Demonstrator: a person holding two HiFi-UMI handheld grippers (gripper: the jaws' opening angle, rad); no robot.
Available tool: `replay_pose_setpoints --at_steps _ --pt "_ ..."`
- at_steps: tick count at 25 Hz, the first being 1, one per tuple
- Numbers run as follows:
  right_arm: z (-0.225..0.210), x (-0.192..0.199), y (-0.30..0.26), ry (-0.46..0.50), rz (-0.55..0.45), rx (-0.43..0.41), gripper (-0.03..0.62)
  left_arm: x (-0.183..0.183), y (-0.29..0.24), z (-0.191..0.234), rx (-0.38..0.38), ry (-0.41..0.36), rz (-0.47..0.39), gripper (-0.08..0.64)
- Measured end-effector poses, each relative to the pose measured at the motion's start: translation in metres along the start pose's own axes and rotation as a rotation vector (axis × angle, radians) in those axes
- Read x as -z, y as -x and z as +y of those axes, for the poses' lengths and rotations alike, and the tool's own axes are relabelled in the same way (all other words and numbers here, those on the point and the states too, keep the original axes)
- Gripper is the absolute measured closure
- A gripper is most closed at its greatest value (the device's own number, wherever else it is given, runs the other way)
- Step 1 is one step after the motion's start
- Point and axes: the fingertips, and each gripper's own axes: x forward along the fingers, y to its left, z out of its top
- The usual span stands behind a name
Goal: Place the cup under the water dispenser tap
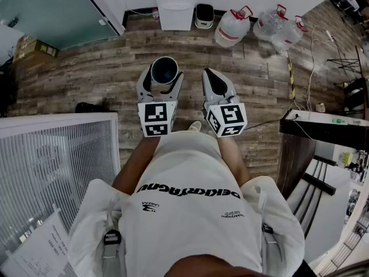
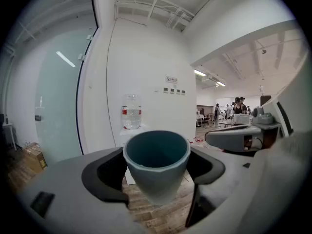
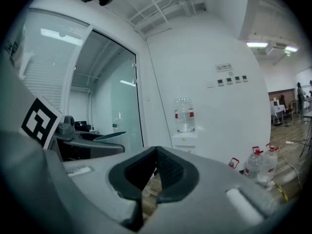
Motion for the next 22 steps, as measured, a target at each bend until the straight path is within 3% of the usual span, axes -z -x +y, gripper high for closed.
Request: replay_pose_setpoints --at_steps 10,16,22 --pt "-0.020 0.002 0.002 -0.027 -0.007 -0.045 0.594 0.005 -0.015 -0.019 -0.004 -0.011 0.014 0.195" --pt "-0.040 -0.001 0.008 0.069 -0.019 -0.052 0.594 0.006 -0.031 -0.041 -0.001 0.027 0.012 0.193" --pt "-0.055 0.002 0.013 0.071 -0.021 -0.058 0.594 0.010 -0.038 -0.056 -0.005 0.020 0.032 0.193"
